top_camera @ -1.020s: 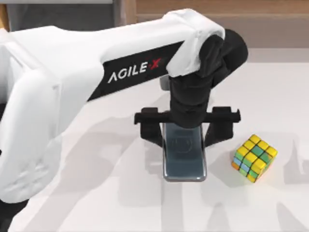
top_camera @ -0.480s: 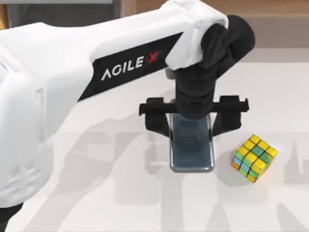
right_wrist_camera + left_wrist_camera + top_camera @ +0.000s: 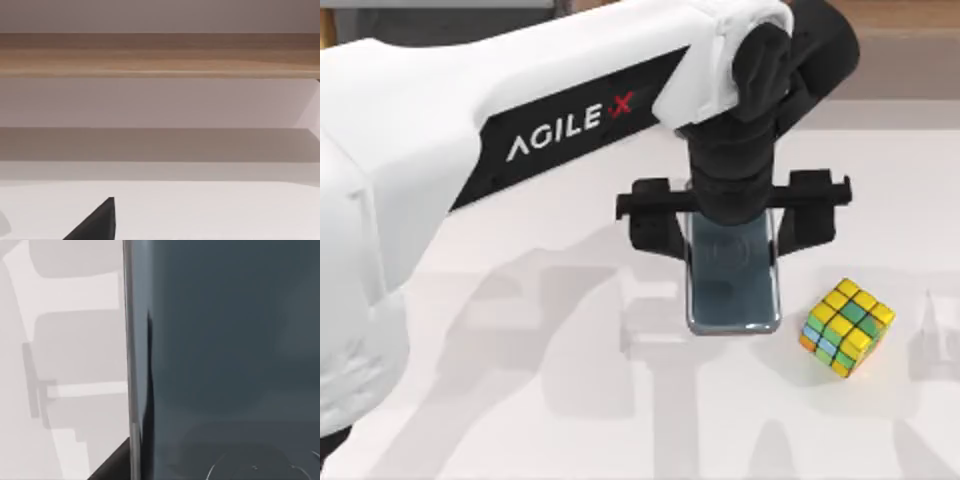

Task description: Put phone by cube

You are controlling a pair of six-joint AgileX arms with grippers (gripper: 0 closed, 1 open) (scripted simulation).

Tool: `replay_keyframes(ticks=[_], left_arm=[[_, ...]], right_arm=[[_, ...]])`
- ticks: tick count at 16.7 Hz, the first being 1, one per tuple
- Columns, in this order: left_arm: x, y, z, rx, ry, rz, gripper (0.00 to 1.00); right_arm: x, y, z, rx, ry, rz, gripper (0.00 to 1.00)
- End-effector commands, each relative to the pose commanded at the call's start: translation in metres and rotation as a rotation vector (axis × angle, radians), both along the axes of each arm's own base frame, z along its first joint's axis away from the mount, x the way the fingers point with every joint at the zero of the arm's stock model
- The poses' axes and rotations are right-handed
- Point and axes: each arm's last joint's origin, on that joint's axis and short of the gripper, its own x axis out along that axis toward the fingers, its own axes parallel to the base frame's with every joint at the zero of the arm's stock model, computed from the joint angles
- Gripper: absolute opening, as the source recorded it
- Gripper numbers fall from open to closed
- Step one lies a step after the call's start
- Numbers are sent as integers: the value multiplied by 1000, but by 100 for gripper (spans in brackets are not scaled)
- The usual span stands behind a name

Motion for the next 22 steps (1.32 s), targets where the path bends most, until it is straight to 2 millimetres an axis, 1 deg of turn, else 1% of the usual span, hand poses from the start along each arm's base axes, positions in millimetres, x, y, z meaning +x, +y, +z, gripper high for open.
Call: replay_keyframes(ticks=[6, 9, 12, 15, 17, 20, 22], left_arm=[[0, 0, 7, -39, -29, 1, 0], [1, 0, 5, -50, -33, 5, 0], [3, 0, -1, -52, -29, 10, 0], [5, 0, -13, -42, -15, 17, 0], [6, 0, -25, -27, 2, 21, 0], [7, 2, -48, 12, 39, 27, 0], [7, 4, -68, 49, 73, 30, 0]], right_arm=[[0, 0, 0, 0, 0, 0, 100], [0, 0, 0, 0, 0, 0, 100], [0, 0, 0, 0, 0, 0, 100], [0, 0, 0, 0, 0, 0, 100], [0, 0, 0, 0, 0, 0, 100], [0, 0, 0, 0, 0, 0, 100], [0, 0, 0, 0, 0, 0, 100]])
